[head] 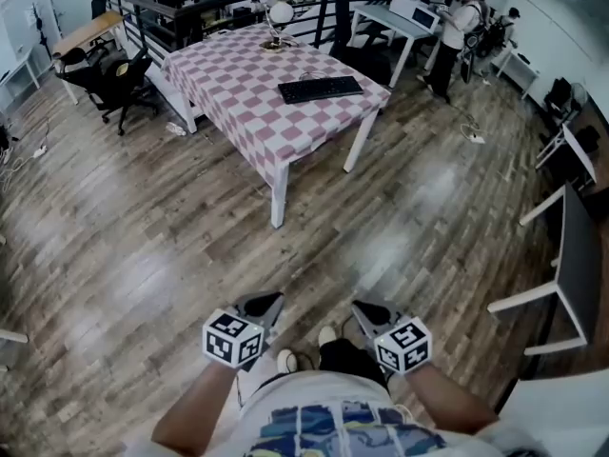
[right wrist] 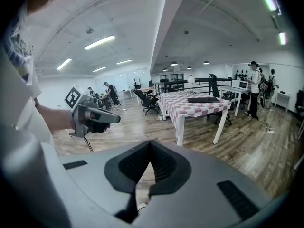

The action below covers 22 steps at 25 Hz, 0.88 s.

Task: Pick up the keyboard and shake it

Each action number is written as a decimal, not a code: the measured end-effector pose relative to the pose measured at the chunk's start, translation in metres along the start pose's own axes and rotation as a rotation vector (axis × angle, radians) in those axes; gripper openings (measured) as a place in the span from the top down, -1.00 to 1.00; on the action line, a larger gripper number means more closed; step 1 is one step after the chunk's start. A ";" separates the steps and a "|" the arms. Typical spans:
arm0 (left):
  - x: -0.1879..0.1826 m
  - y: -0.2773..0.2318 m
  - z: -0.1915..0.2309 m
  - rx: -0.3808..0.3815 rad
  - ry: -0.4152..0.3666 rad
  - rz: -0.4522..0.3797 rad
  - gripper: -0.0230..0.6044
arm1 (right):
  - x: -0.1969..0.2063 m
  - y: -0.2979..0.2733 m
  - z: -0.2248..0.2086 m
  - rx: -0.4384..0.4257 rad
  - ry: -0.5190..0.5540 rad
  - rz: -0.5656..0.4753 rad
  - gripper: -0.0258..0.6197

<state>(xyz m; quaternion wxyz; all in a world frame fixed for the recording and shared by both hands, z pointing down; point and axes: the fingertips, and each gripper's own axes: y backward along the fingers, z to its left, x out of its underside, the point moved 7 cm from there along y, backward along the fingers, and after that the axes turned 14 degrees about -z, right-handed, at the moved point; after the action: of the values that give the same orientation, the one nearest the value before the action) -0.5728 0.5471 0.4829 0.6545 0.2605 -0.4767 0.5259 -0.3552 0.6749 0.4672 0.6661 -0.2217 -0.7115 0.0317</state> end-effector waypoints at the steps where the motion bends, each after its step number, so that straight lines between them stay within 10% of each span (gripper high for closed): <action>1: -0.001 -0.004 0.001 -0.002 0.001 0.002 0.92 | 0.001 -0.001 -0.005 0.003 -0.008 -0.002 0.92; 22: -0.103 -0.280 0.079 -0.093 -0.090 0.058 0.67 | -0.058 -0.120 -0.289 -0.053 -0.050 -0.066 0.56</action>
<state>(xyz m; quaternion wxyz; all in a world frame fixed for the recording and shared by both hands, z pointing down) -0.3376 0.3485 0.4676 0.6283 0.2394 -0.5371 0.5094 -0.1092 0.4739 0.4862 0.6427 -0.2148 -0.7354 -0.0035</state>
